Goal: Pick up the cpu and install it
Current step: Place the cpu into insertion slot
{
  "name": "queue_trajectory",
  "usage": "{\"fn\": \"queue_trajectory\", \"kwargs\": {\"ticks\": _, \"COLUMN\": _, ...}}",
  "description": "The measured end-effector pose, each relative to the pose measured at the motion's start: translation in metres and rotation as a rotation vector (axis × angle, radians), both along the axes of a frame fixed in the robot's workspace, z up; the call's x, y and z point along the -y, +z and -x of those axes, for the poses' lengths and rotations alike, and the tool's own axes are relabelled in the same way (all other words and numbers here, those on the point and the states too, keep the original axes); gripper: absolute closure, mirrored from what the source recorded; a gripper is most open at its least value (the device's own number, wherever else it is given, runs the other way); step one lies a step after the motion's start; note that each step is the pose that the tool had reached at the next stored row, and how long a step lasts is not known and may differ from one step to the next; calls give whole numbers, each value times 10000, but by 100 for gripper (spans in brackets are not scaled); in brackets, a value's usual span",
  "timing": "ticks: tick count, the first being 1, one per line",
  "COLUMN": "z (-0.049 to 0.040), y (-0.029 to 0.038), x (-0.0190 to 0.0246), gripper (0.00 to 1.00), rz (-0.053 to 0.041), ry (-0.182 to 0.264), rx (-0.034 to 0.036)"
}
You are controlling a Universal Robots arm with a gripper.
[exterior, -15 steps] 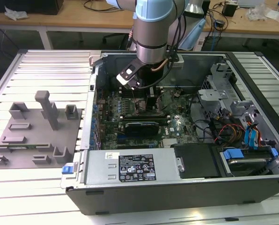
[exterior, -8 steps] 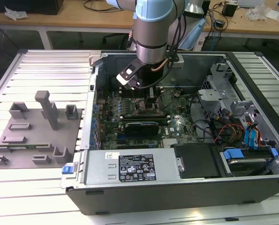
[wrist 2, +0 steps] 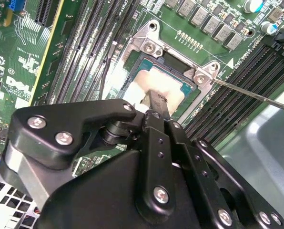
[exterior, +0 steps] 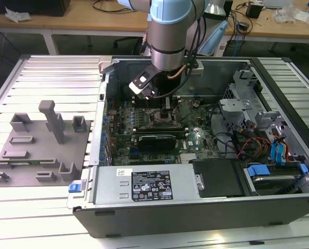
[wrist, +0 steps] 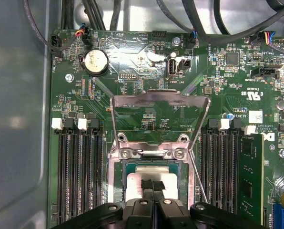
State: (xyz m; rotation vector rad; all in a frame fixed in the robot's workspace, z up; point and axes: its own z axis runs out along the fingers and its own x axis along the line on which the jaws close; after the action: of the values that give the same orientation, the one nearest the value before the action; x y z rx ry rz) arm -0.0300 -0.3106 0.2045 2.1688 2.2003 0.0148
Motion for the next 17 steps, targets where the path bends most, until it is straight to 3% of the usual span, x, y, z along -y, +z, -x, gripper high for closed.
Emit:
{"fn": "queue_trajectory", "kwargs": {"ticks": 13, "z": 0, "y": -4, "x": -1, "gripper": 89, "rz": -16, "ry": 0, "rx": 6}}
{"fn": "queue_trajectory", "kwargs": {"ticks": 15, "z": -1, "y": 28, "x": -2, "gripper": 89, "rz": -19, "ry": 1, "rx": 7}}
{"fn": "queue_trajectory", "kwargs": {"ticks": 17, "z": 0, "y": 126, "x": 0, "gripper": 89, "rz": -10, "ry": 0, "rx": 2}}
